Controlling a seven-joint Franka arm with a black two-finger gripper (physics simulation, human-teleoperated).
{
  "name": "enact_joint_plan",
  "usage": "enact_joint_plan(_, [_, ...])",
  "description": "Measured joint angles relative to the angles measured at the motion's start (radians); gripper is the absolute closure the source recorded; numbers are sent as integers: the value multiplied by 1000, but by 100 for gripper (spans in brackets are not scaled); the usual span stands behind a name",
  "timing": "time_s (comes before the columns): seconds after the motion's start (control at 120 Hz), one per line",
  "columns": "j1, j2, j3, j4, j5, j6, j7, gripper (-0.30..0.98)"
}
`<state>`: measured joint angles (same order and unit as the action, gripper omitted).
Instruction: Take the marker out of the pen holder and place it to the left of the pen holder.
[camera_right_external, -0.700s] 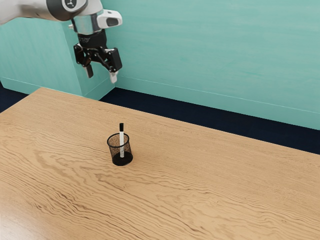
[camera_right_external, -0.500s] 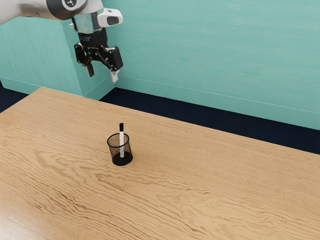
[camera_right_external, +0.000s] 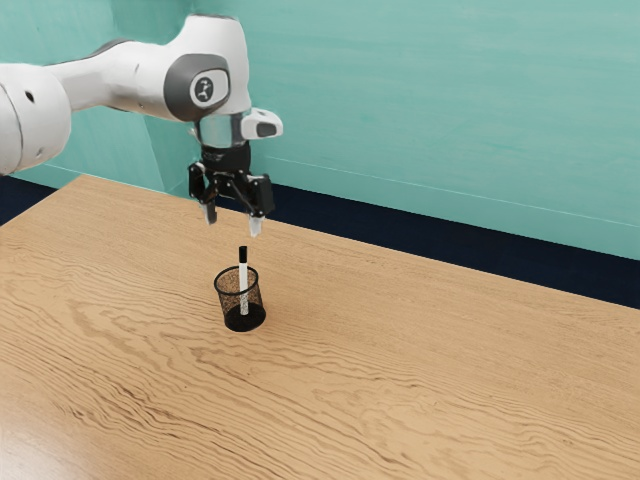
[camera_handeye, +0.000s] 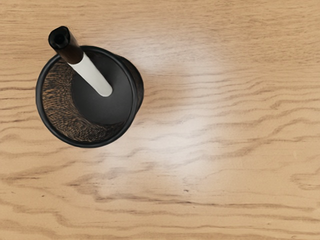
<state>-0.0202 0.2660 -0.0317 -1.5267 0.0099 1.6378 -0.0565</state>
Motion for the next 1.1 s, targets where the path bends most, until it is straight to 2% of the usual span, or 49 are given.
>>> enact_joint_plan(0.133, [1, 78, 4, -12, -8, 67, -16, 0])
enact_joint_plan(0.258, [2, 202, 81, 157, -87, 31, -27, 0])
enact_joint_plan(0.333, [5, 240, 128, 218, -109, -18, -31, 0])
enact_joint_plan(0.458, [5, 331, 148, 317, -132, -67, -25, 0])
enact_joint_plan(0.558, [4, 385, 171, 343, -137, -80, -5, 0])
enact_joint_plan(0.783, [4, 417, 177, 349, -117, -95, 41, 0])
enact_joint_plan(1.1, [3, 448, 170, 350, -114, -1, 92, 0])
